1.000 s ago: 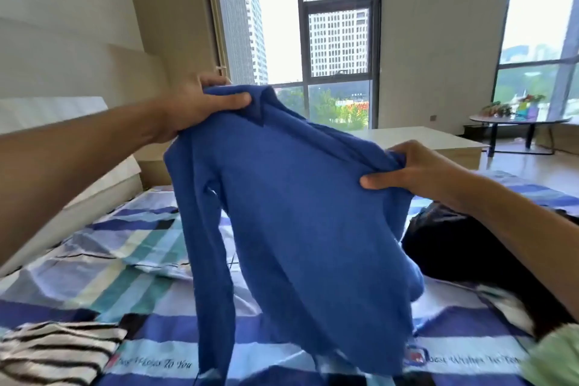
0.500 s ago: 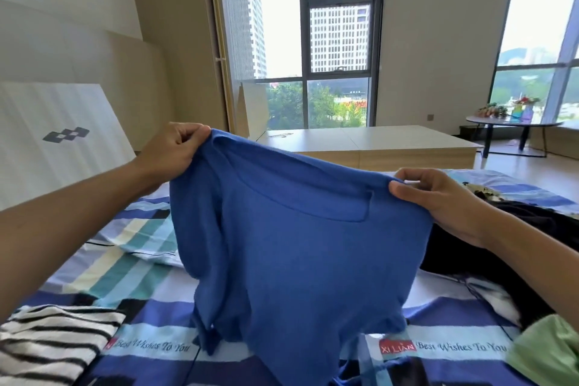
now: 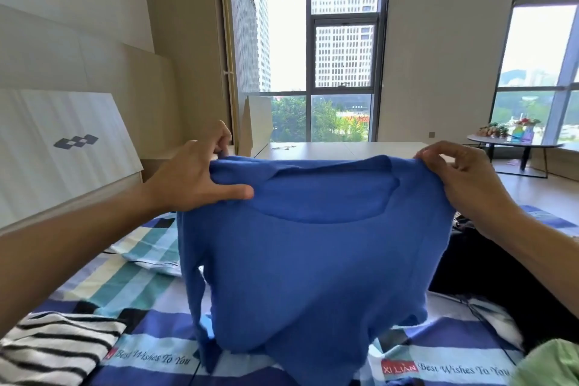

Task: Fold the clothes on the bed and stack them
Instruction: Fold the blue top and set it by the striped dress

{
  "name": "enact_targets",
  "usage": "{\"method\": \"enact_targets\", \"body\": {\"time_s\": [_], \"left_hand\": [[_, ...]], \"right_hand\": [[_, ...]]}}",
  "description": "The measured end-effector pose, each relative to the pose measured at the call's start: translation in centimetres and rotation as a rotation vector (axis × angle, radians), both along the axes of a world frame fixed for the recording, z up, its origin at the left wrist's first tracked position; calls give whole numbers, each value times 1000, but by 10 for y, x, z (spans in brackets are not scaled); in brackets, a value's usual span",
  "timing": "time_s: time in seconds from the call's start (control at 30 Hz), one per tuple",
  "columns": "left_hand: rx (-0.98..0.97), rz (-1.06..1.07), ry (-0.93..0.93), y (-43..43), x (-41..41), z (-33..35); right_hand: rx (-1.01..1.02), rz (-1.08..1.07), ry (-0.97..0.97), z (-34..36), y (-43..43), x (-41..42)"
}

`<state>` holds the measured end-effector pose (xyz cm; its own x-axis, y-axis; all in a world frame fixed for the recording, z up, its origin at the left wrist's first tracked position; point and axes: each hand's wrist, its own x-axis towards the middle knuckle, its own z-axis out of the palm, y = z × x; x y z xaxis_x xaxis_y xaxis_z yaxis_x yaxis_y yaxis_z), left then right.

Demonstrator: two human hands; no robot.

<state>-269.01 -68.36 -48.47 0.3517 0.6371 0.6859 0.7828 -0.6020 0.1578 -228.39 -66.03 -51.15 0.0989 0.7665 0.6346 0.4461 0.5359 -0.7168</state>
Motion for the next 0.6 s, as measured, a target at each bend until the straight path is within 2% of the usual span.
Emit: {"method": "enact_targets", "body": {"time_s": [0.13, 0.23, 0.33, 0.47, 0.5, 0.6], "left_hand": [[184, 12, 72, -2, 2, -3], [196, 96, 84, 7, 2, -3], [102, 128, -55, 14, 6, -4], [-298, 89, -546, 20, 14, -1], [-362, 72, -610, 20, 16, 1], [-357, 6, -586, 17, 21, 8]], "right_hand": [[1, -41, -75, 3, 0, 3], [2, -41, -97, 2, -3, 0], [-8, -9, -59, 3, -9, -4], [4, 69, -19, 6, -17, -12], [7, 68, -21, 6, -19, -13], [6, 87, -25, 6, -16, -9]]}}
